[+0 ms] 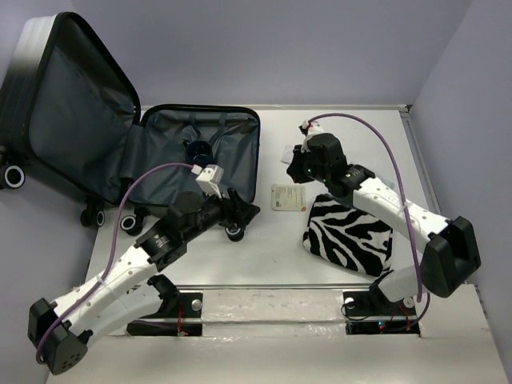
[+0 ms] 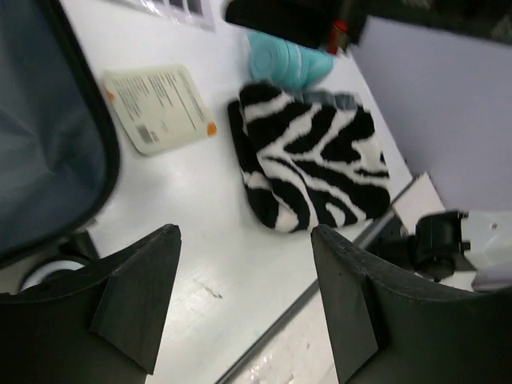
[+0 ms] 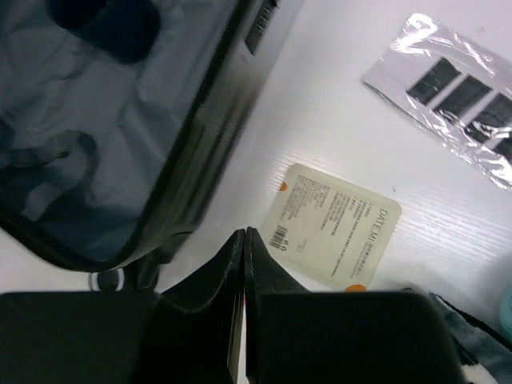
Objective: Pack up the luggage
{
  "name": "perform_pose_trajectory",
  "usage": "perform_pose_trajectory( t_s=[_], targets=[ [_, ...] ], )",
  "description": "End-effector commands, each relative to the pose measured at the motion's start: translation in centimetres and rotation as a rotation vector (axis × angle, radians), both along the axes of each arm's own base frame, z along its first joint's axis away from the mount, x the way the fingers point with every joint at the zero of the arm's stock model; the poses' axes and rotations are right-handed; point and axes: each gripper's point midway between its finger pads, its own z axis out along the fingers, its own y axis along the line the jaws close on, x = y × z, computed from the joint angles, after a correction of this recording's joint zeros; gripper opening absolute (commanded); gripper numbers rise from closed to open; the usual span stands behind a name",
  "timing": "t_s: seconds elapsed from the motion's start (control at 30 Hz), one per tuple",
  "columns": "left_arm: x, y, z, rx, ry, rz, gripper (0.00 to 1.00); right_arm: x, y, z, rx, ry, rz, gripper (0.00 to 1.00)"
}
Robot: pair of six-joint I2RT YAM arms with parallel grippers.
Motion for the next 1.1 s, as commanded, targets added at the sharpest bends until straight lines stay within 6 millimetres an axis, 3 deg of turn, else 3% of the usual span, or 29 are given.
perform_pose_trajectory(
  t_s=[0.0, 0.03, 0.1, 0.13, 0.2, 0.23, 0.37, 0.67, 0.73, 0.87, 1.07],
  targets=[
    [-0.7, -3.8, -0.6, 0.031, -0.007, 0.01, 0.76, 2.0, -3.1, -4.8, -0.143, 0.101, -0.157, 0.08],
    [-0.4, -4.6, -1.5, 0.061, 0.011, 0.021, 0.76, 2.4, -3.4, -6.3, -0.149, 0.138, -0.17, 0.13],
    [0.3, -4.9, -2.4, 0.091, 0.016, 0.085, 0.76, 2.8, -4.1, -7.5, -0.148, 0.169, -0.187, 0.23],
    [0.2, -5.4, -2.8, 0.096, 0.027, 0.093, 0.75, 3.2, -4.6, -7.9, -0.132, 0.188, -0.19, 0.36],
    [1.3, -5.9, -4.1, 0.126, 0.033, 0.148, 0.73, 3.6, -4.9, -9.0, -0.122, 0.218, -0.184, 0.42],
    [1.5, -6.2, -4.5, 0.131, 0.039, 0.159, 0.72, 3.8, -5.3, -9.4, -0.121, 0.224, -0.191, 0.5],
    [3.1, -8.9, -7.4, 0.192, 0.081, 0.2, 0.7, 4.8, -6.2, -10.8, -0.092, 0.266, -0.195, 0.6],
    [7.4, -11.3, -13.0, 0.33, 0.114, 0.368, 0.7, 5.7, -5.6, -14.0, -0.075, 0.365, -0.121, 0.61],
    [8.0, -10.9, -15.0, 0.369, 0.14, 0.402, 0.69, 5.7, -5.6, -14.7, -0.087, 0.374, -0.115, 0.61],
    [9.1, -10.2, -17.1, 0.386, 0.178, 0.45, 0.69, 5.6, -5.8, -15.3, -0.109, 0.376, -0.105, 0.62],
    [10.0, -9.3, -18.4, 0.395, 0.19, 0.527, 0.69, 5.3, -5.9, -16.0, -0.127, 0.383, -0.084, 0.63]
  ],
)
